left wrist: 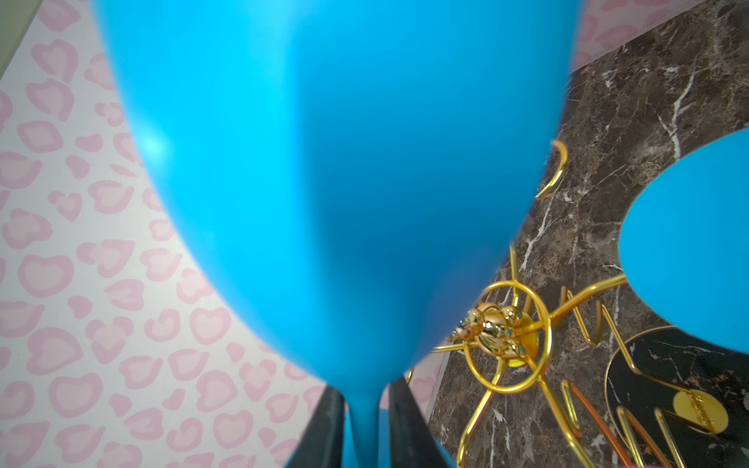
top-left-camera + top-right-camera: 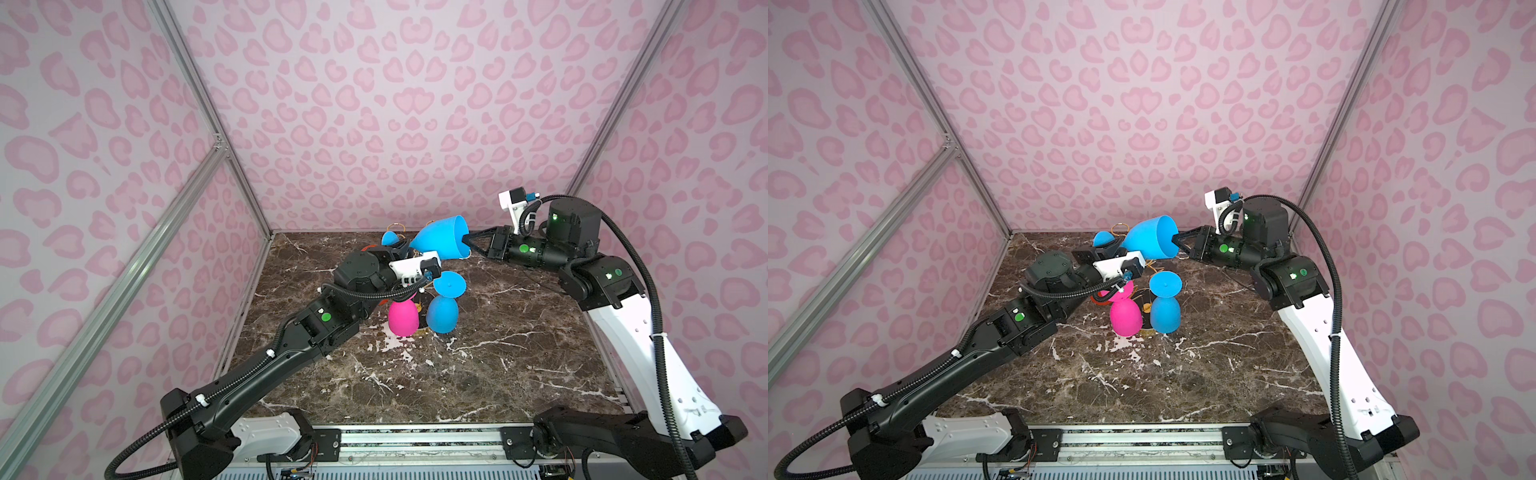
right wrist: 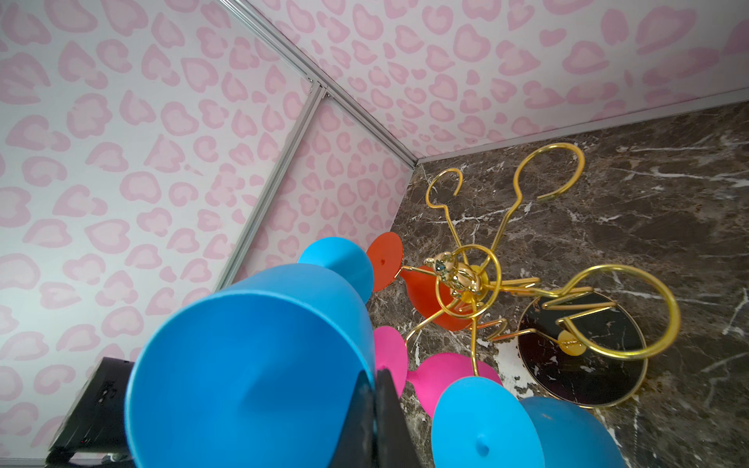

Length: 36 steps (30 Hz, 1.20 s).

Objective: Take the wine glass off the wine glass rack
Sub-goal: Pick up the wine glass from the wine glass rack, then place the wine glass at the top-center of the table.

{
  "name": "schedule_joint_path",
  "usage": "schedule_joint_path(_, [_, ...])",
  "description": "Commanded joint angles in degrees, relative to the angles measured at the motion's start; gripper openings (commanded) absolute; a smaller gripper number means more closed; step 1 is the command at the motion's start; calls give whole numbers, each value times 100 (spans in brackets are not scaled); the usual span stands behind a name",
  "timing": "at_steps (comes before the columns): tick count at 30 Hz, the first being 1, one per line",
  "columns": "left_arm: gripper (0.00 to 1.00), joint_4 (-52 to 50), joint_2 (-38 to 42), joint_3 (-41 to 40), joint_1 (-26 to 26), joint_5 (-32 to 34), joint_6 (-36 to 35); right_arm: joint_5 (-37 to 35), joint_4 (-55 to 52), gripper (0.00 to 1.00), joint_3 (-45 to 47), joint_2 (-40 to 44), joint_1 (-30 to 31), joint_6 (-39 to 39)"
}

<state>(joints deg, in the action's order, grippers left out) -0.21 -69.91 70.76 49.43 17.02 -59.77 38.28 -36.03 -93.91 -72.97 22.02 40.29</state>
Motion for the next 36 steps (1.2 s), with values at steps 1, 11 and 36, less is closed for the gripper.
schedule_joint_path(1, [75,228,78,-81,47,51,-7,-89,152,0,-58,-15,18,-56])
schedule_joint_path(11, [98,95,834,-251,129,512,1319,-264,83,0,-692,-13,-746,-121])
schedule_joint_path(36, [98,-893,2634,-1195,128,492,4485,-2537,-2278,0,-1567,-2678,-1776,-2155])
